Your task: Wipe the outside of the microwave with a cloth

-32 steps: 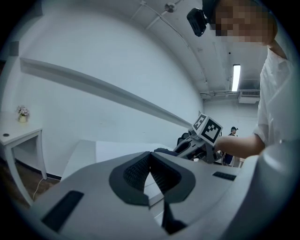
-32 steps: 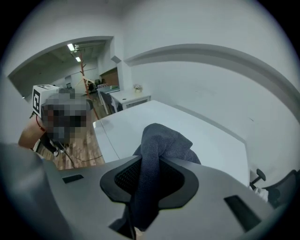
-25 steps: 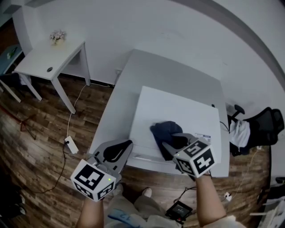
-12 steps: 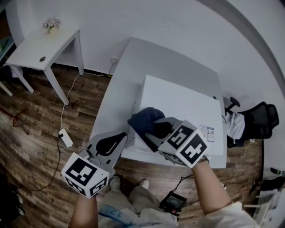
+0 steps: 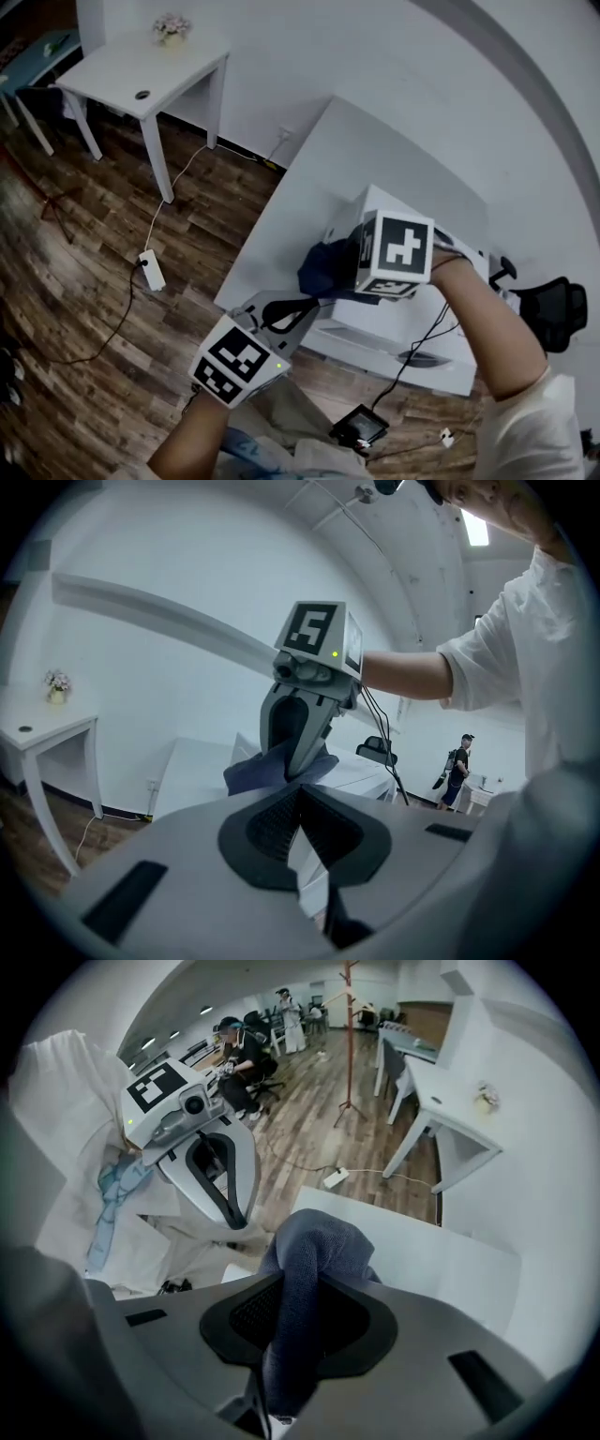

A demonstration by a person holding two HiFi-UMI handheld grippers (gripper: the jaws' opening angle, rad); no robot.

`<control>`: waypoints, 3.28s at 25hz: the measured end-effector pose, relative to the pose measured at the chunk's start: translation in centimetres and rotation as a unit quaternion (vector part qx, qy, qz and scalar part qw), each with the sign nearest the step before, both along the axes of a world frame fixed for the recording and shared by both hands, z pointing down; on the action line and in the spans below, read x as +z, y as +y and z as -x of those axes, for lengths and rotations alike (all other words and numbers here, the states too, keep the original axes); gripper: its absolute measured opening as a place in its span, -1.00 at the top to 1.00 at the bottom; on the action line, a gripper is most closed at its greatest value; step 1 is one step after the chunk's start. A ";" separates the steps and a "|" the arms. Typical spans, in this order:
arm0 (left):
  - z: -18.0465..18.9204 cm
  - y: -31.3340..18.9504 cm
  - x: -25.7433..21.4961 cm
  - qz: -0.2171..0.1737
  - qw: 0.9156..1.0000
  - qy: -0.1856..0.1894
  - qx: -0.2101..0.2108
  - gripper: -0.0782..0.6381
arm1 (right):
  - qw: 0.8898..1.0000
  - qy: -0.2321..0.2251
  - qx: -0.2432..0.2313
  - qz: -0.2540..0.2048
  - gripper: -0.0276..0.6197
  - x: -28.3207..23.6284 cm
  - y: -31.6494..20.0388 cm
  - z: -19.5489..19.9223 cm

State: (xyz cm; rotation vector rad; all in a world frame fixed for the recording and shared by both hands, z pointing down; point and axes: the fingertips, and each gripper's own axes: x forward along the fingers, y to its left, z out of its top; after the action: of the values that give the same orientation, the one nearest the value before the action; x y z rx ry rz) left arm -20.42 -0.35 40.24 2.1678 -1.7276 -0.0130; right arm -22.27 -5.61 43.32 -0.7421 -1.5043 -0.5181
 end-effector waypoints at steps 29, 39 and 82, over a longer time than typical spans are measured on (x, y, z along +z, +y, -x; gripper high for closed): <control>5.6 -3.6 5.8 0.071 0.997 0.020 -0.039 0.78 | 0.950 0.281 -0.134 -0.033 0.61 5.8 0.2 1.7; 6.5 -4.1 6.9 0.084 0.995 0.028 -0.042 0.78 | 0.945 0.286 -0.144 -0.067 0.61 6.3 -1.7 2.3; 6.8 -7.1 7.1 0.108 0.993 0.024 -0.031 0.78 | 0.962 0.142 -0.103 -0.210 0.61 7.4 -13.1 10.1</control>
State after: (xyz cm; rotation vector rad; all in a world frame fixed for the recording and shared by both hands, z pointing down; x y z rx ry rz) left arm -27.22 -7.49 47.34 1.9431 -1.6864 0.1003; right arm -32.38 -18.74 50.70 -0.6098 -1.0092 -0.8221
